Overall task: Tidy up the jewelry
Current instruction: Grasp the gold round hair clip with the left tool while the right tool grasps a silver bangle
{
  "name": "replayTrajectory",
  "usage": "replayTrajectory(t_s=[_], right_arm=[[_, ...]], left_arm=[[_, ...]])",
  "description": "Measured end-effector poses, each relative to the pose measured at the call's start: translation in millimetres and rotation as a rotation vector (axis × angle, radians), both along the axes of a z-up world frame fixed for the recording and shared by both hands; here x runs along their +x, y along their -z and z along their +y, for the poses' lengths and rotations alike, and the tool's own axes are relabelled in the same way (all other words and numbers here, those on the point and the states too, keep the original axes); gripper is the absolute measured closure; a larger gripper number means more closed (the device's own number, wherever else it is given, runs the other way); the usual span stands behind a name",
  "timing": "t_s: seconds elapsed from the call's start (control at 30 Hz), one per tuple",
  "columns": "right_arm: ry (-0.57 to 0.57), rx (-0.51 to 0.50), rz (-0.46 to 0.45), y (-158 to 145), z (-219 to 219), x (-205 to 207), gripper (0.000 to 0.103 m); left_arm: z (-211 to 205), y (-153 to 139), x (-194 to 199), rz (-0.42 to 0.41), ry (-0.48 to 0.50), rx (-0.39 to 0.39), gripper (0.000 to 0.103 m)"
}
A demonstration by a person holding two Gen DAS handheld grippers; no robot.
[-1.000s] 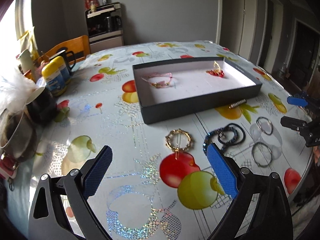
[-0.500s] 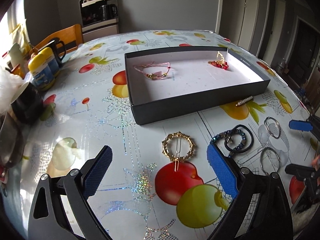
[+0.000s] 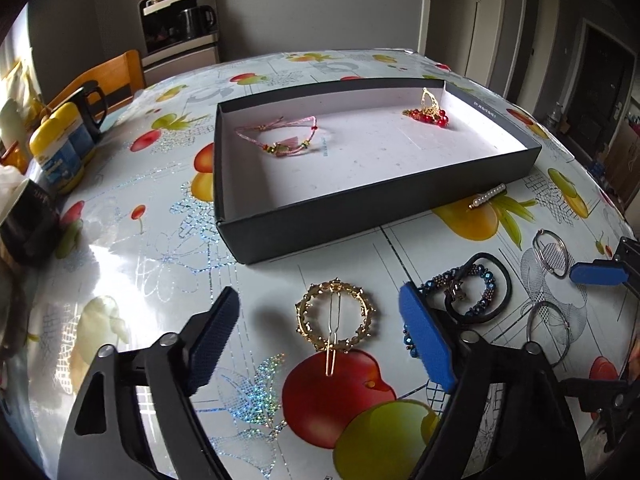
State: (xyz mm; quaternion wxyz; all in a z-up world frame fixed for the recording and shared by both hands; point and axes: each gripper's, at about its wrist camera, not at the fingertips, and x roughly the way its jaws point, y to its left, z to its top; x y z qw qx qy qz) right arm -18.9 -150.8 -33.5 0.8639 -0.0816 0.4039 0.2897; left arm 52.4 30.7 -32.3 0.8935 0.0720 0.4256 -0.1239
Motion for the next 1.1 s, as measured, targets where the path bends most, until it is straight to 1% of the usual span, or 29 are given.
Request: replayTrajectory(t_s=[0.03, 0.13, 0.2, 0.27, 0.33, 0.37, 0.4, 0.43, 0.57, 0.63, 0.73, 0.8, 0.87, 1.1], right_arm=[[0.000, 0.004, 0.004, 0, 0, 1, 0.020], [0.006, 0.018, 0.012, -1, -1, 3, 0.020], [0.005, 0.022, 0.010, -1, -2, 3, 0.020], [0.004, 0.025, 0.015, -1, -2, 3, 0.022], [-0.003, 0.027, 0.020, -1, 0, 3, 0.023], [-0.006, 0.025, 0.020, -1, 0, 3, 0.024], [-0.009, 0.024, 0.020, -1, 1, 2, 0.024], [-0.012, 0.023, 0.021, -1, 2, 2, 0.024], [-0.015, 0.008, 0.027, 2, 8, 5, 0.029], [-0.011, -0.001, 0.034, 5, 9, 6, 0.033], [-0.013, -0.012, 0.019, 6, 11, 5, 0.035], [-0.021, -0.035, -0.004, 7, 14, 3, 0.041], [-0.037, -0.049, -0.026, 7, 16, 1, 0.051], [-0.030, -0.024, -0.028, 8, 13, 1, 0.053]], left_arm=[[1, 1, 1, 0.008, 0.000, -0.007, 0.034], [0, 1, 1, 0.014, 0.009, -0.018, 0.038], [-2, 2, 0, 0.016, 0.016, -0.006, 0.039], [-2, 2, -2, 0.011, 0.016, 0.007, 0.043], [-1, 2, -4, 0.010, 0.015, 0.003, 0.051], [0, 1, -5, 0.009, 0.016, 0.003, 0.053], [2, 1, -7, 0.007, 0.015, 0.004, 0.059], [3, 1, -8, 0.006, 0.013, 0.002, 0.060], [9, 1, -8, 0.008, -0.012, -0.017, 0.060], [9, 1, -8, 0.006, -0.013, -0.010, 0.060], [7, 1, -8, 0.005, -0.008, -0.001, 0.060], [7, 1, -8, 0.005, -0.008, -0.004, 0.060], [8, 1, -8, 0.005, -0.008, -0.003, 0.060], [7, 1, -8, 0.006, -0.002, -0.006, 0.060]])
